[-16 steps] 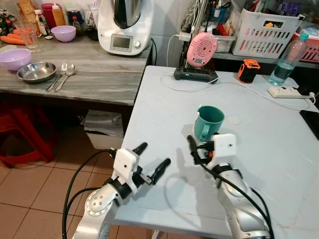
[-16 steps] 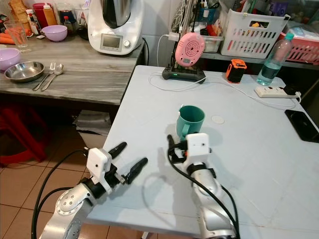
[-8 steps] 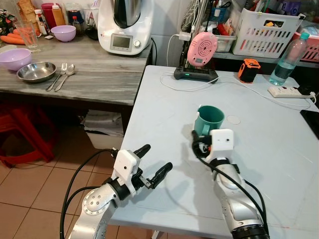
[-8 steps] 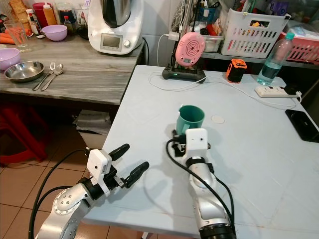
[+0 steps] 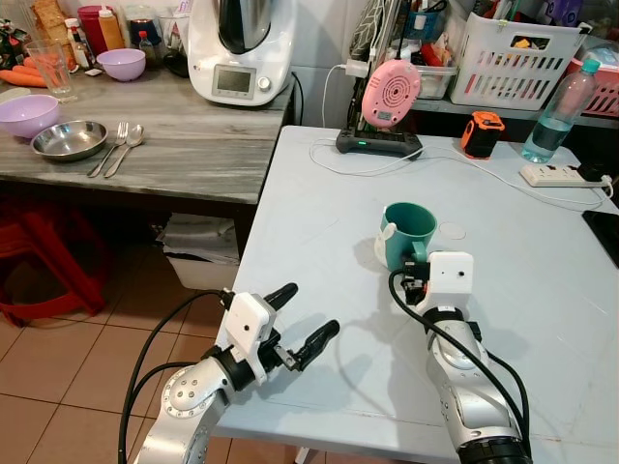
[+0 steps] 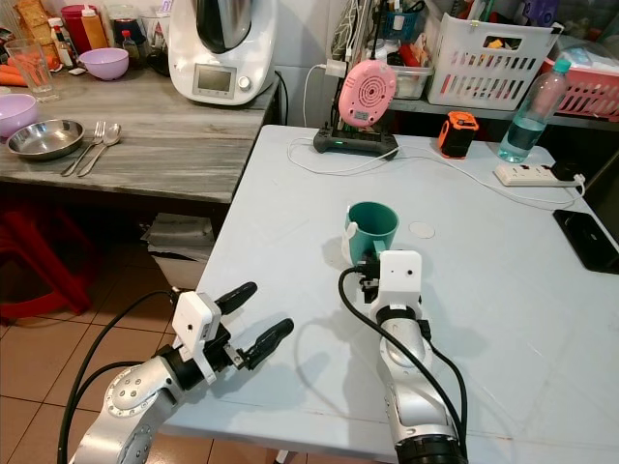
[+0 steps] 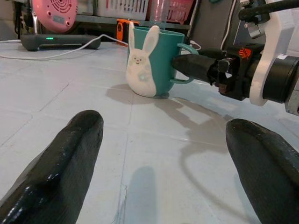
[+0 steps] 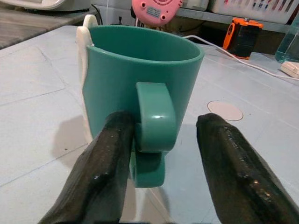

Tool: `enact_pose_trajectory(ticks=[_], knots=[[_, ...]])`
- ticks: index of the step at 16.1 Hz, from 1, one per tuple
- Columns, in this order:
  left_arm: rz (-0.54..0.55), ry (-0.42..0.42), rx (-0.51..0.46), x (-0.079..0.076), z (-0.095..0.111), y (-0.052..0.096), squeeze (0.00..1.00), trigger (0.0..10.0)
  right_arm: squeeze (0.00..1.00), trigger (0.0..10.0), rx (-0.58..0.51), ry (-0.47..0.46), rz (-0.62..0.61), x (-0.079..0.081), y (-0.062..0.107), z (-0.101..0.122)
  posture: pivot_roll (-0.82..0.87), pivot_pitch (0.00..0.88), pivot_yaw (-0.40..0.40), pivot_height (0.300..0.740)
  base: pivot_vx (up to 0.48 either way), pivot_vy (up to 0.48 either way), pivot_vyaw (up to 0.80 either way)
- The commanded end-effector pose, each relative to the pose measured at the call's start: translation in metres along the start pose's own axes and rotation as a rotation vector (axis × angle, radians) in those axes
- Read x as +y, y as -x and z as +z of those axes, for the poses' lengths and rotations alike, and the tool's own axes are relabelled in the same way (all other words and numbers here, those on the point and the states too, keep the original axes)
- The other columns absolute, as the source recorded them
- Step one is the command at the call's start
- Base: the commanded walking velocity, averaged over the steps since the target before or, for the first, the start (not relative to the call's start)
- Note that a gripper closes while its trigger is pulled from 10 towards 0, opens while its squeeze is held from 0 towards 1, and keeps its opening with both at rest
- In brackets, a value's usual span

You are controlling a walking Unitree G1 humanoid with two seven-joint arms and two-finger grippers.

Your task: Setting the table

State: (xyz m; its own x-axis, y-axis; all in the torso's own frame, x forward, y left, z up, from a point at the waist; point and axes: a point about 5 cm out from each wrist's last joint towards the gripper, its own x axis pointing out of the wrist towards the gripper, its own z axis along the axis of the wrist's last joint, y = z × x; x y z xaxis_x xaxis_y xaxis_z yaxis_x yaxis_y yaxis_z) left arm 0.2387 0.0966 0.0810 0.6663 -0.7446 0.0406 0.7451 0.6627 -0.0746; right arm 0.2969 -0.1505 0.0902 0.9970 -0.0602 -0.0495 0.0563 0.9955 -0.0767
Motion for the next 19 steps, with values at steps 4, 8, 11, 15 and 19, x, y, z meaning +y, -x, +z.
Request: enact_pose_trajectory(ticks=[4, 8, 11, 15, 19], knots=[[-0.019, -0.002, 0.002, 0.001, 0.002, -0.001, 0.0, 10.0, 0.0, 0.0, -0.005, -0.002, -0.015, -0.002, -0.005, 0.0, -0.06, 0.0, -0.029, 0.74, 0.0, 0.0, 0.0], [-0.044, -0.008, 0.01, 0.001, 0.002, 0.0, 0.0, 10.0, 0.0, 0.0, -0.013, 0.002, -0.017, -0.005, -0.009, 0.002, -0.06, 0.0, -0.023, 0.74, 0.0, 0.0, 0.0], [-0.044, -0.019, 0.01, 0.002, 0.003, 0.0, 0.0, 10.0, 0.0, 0.0, -0.017, 0.001, -0.018, -0.005, -0.011, 0.002, -0.06, 0.0, -0.023, 0.74, 0.0, 0.0, 0.0], [-0.03, -0.037, 0.008, 0.003, 0.005, -0.001, 0.0, 10.0, 0.0, 0.0, -0.017, 0.002, -0.018, -0.006, -0.011, 0.0, -0.06, 0.0, -0.029, 0.74, 0.0, 0.0, 0.0], [0.15, -0.079, -0.013, 0.019, 0.009, 0.001, 0.0, 10.0, 0.0, 0.0, -0.067, -0.038, 0.006, -0.01, -0.003, 0.013, -0.05, 0.0, -0.034, 0.74, 0.0, 0.0, 0.0]])
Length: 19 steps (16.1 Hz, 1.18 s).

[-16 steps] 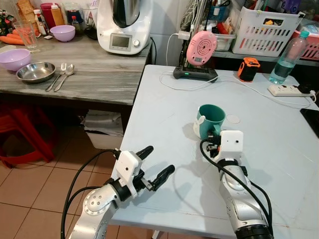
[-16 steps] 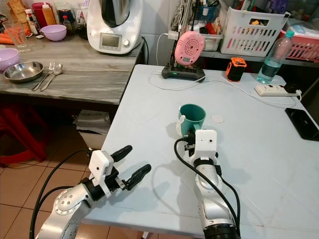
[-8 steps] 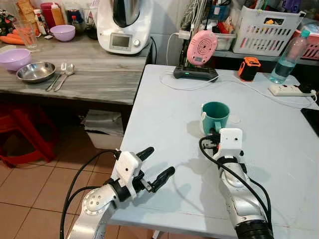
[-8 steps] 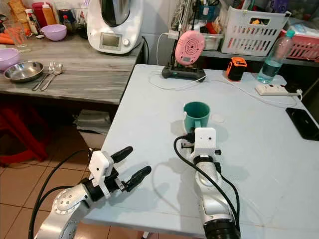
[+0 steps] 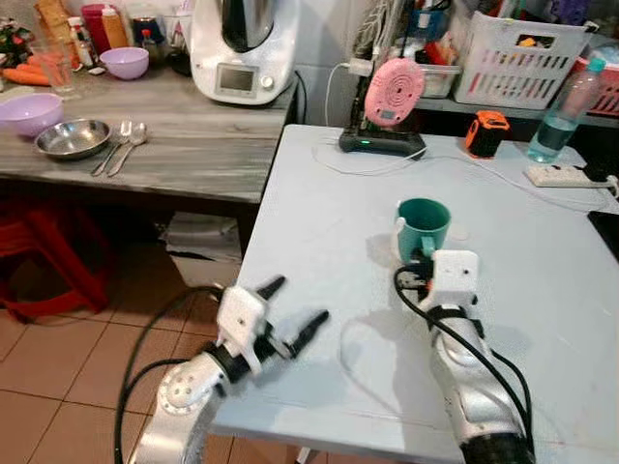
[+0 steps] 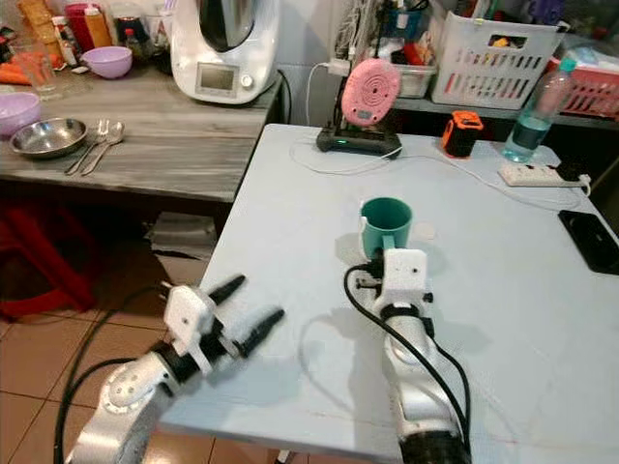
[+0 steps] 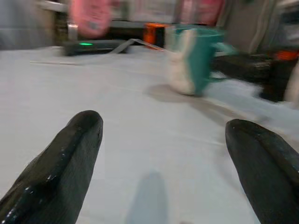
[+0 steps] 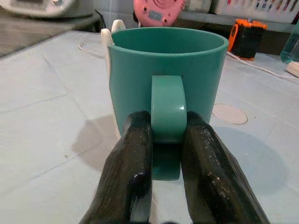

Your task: Setting the table

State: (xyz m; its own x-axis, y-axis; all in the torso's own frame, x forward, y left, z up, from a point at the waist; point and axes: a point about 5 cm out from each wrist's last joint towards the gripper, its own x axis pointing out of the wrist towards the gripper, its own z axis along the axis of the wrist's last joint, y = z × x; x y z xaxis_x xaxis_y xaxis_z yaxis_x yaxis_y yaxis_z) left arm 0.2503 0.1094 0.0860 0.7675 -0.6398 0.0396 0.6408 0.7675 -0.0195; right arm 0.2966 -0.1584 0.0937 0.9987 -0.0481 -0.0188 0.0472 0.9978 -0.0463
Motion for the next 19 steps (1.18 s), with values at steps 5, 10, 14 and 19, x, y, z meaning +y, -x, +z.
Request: enact_pose_trajectory(ticks=[5, 10, 14, 19], knots=[[0.25, 0.056, 0.029, 0.029, -0.002, -0.008, 0.0, 10.0, 0.0, 10.0, -0.061, 0.004, -0.038, -0.034, 0.014, 0.02, -0.07, 0.0, -0.029, 0.74, 0.0, 0.0, 0.0], [0.234, 0.079, 0.004, 0.027, 0.001, -0.016, 0.0, 10.0, 0.0, 10.0, -0.043, -0.009, -0.031, -0.031, 0.017, 0.019, -0.07, 0.0, -0.03, 0.74, 0.0, 0.067, 0.0], [0.262, 0.083, 0.007, 0.031, 0.001, -0.016, 0.0, 10.0, 0.0, 10.0, -0.037, -0.025, -0.01, -0.026, 0.018, 0.017, -0.06, 0.0, -0.036, 0.74, 0.0, 0.351, 0.0], [0.273, 0.088, 0.0, 0.028, 0.0, -0.015, 0.0, 10.0, 0.0, 10.0, -0.031, -0.009, 0.009, -0.028, 0.013, 0.019, -0.05, 0.0, -0.059, 0.74, 0.0, 0.426, 0.0]])
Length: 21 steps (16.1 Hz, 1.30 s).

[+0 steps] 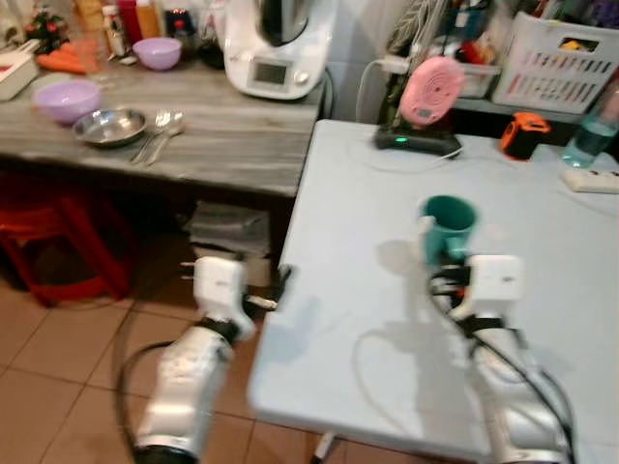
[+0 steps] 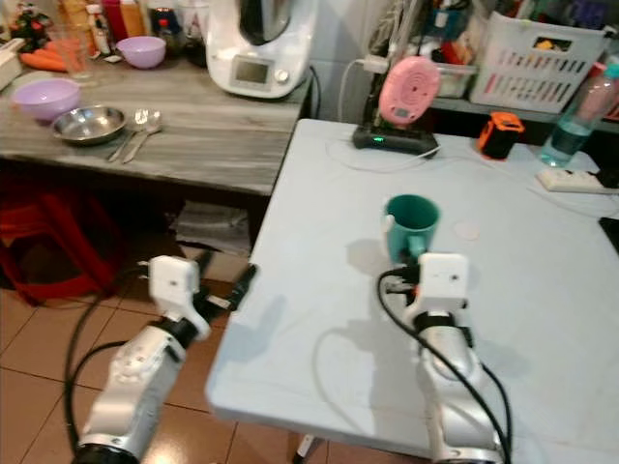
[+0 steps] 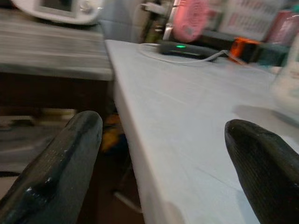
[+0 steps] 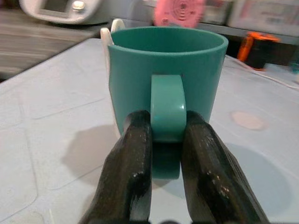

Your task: Setting the table

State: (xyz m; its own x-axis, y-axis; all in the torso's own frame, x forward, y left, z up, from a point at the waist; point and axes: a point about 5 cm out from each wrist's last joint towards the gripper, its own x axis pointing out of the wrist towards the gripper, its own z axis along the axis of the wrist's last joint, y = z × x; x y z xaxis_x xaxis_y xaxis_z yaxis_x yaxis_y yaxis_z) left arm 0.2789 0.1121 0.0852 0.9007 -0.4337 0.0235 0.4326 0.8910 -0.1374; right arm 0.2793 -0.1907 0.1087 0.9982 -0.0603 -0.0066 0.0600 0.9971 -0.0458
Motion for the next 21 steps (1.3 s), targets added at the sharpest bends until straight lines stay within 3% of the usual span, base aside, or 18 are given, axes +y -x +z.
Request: enact_pose_trajectory(ticks=[1, 21], knots=[[0.028, -0.023, -0.001, 0.009, 0.002, 0.004, 0.0, 10.0, 0.0, 10.0, -0.02, -0.008, 0.022, 0.006, -0.003, 0.006, -0.05, 0.0, -0.066, 0.74, 0.0, 0.48, 0.0], [-0.036, -0.049, -0.007, -0.004, -0.001, -0.008, 0.0, 10.0, 0.0, 10.0, -0.018, -0.005, -0.001, 0.001, -0.002, 0.0, -0.07, 0.0, -0.04, 0.74, 0.0, 0.48, 0.0]])
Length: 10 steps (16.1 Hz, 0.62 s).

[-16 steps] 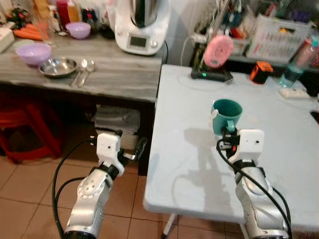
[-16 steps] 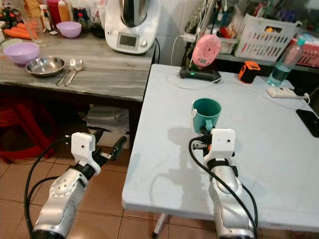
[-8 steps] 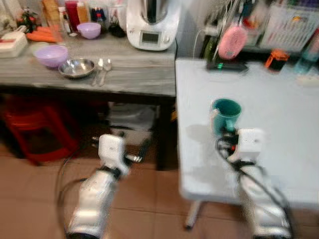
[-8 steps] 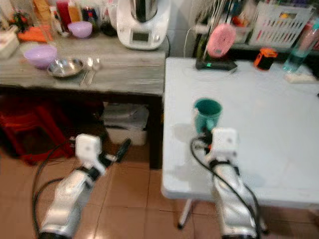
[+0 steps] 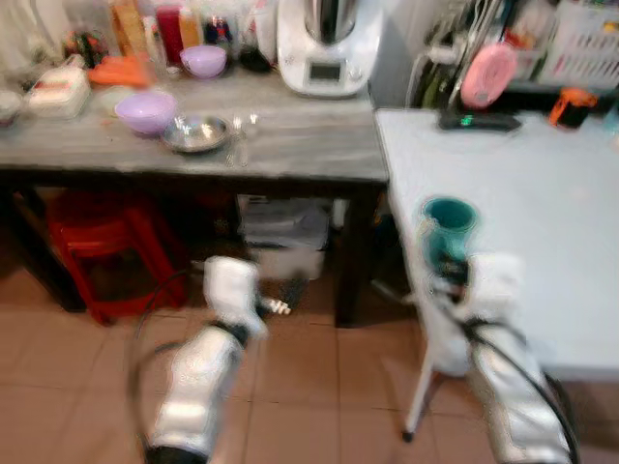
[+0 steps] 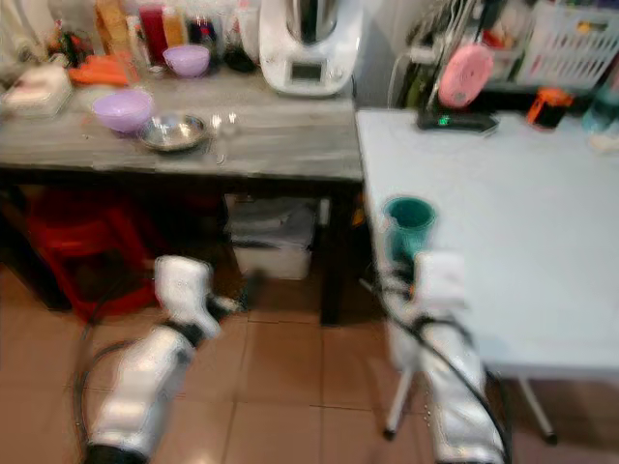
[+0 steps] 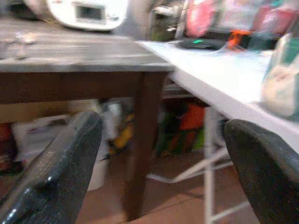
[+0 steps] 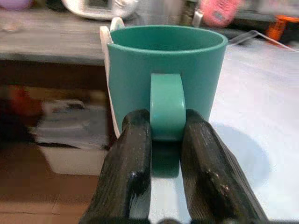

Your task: Setting the table

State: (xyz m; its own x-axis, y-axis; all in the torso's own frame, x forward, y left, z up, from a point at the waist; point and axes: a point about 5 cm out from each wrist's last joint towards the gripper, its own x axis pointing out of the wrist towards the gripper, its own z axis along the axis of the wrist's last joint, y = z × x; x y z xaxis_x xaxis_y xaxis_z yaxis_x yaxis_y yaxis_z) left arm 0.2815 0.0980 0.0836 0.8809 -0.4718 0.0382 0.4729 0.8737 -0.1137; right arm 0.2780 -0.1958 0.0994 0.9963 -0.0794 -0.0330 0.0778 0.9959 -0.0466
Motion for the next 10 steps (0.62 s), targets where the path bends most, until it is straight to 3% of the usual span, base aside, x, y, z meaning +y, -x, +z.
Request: enact_pose_trajectory(ticks=[1, 10], knots=[[0.005, -0.027, 0.003, 0.0075, 0.0026, -0.0012, 0.0, 10.0, 0.0, 10.0, -0.045, -0.007, 0.016, 0.0066, -0.0028, 0.0095, -0.07, 0.0, -0.035, 0.74, 0.0, 0.48, 0.0], [0.045, -0.039, -0.02, 0.0161, 0.0058, -0.0104, 0.0, 10.0, 0.0, 10.0, -0.062, -0.002, 0.009, 0.0036, -0.0035, 0.012, -0.09, 0.0, -0.034, 0.74, 0.0, 0.48, 0.0]])
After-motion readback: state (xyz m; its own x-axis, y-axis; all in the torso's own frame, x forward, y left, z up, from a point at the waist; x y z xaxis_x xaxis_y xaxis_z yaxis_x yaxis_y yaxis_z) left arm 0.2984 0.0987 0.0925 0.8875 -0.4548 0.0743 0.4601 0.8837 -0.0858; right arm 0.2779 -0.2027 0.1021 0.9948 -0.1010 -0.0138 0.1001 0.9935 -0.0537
